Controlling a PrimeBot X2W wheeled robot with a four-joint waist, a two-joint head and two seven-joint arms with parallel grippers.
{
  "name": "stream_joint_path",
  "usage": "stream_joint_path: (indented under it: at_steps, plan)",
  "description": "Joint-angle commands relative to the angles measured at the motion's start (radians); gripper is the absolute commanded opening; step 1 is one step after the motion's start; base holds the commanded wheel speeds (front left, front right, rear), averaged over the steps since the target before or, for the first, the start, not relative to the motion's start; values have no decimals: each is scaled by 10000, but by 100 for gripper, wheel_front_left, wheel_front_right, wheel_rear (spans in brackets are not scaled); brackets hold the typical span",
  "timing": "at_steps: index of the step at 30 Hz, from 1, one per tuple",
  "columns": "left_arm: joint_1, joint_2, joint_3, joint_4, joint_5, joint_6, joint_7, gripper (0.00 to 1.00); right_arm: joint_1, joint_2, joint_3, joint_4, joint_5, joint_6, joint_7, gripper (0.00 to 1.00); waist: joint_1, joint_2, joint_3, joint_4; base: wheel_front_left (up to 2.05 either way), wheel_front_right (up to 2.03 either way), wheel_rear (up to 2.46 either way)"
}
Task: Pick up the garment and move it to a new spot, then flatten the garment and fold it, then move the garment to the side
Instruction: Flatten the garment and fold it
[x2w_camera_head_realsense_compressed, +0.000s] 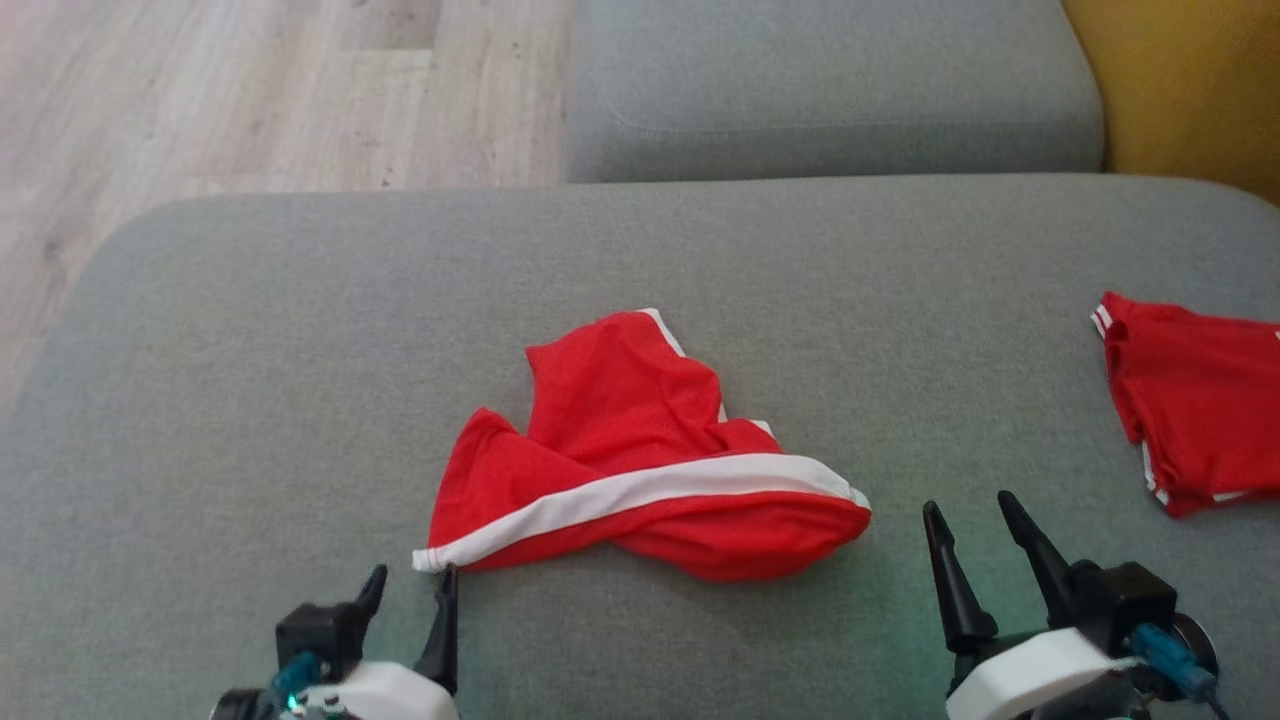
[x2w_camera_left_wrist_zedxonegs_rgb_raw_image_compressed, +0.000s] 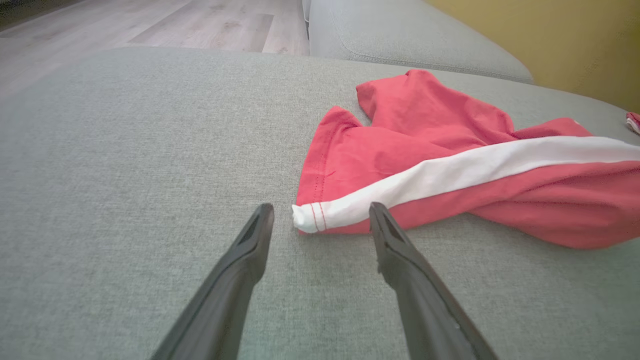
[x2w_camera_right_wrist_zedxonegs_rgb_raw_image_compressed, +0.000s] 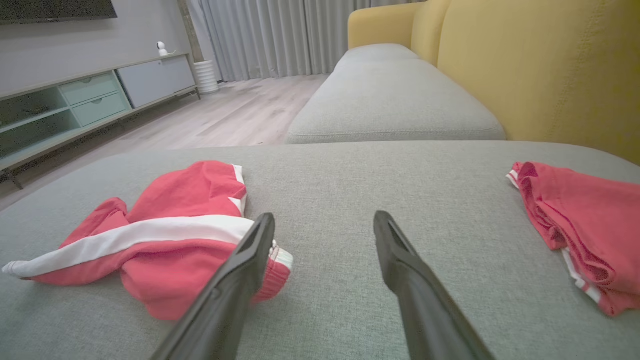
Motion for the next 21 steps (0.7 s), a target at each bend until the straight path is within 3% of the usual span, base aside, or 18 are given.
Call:
stream_joint_path:
  at_steps: [1,17,18,21]
  plan:
    - [-694,73,334,-68,-58,-93,-33,100,-498,-49,242,-407,-127,65,-9,100,0,0,119,-111,0,0,0]
    - [-1846,-298,479,1828,-412,-677,-216,100,-797,-49,302,-615,-333,65,135,100,0,0,941,-517,0,0,0]
    - [-1891,-320,468,1891,-419,-713,-231,98,-808,-49,293,-617,-336,65,133,100,0,0,964,-515,0,0,0]
    - [-2009,-366,441,2028,-416,-808,-336,76,-835,-49,273,-620,-338,65,118,100,0,0,1013,-512,0,0,0]
